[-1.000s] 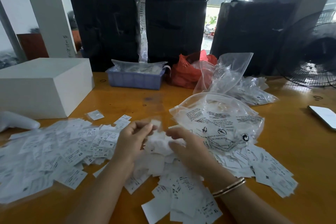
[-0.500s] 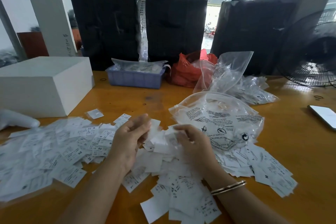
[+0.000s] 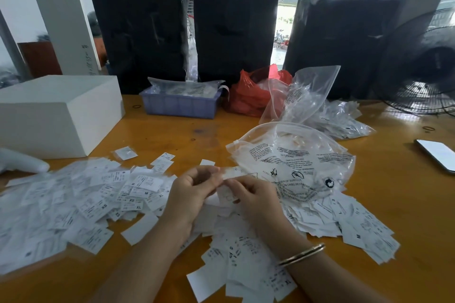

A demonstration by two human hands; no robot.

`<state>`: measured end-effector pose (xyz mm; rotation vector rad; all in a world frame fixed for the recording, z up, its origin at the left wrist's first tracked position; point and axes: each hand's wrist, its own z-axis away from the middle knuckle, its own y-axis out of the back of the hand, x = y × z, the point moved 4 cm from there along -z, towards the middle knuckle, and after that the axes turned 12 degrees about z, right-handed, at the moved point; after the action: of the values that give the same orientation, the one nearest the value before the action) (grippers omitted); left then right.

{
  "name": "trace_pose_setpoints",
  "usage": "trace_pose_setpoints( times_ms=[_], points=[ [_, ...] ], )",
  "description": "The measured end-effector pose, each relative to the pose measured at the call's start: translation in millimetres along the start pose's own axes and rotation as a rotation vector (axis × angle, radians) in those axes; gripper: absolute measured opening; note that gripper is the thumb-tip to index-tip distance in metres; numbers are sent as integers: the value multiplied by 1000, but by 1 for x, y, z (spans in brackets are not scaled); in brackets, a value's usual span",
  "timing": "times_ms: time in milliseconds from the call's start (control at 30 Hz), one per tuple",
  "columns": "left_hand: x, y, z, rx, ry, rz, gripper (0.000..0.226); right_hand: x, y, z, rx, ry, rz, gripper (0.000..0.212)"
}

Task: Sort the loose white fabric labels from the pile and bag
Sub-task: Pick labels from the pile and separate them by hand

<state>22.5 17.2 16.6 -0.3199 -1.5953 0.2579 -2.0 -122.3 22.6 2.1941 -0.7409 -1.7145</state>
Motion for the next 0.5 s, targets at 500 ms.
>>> trace_pose_setpoints(
  times_ms=[500],
  points=[
    [3, 1, 1, 41, 32, 4, 42, 2, 24, 0, 244, 47, -455, 37]
  ],
)
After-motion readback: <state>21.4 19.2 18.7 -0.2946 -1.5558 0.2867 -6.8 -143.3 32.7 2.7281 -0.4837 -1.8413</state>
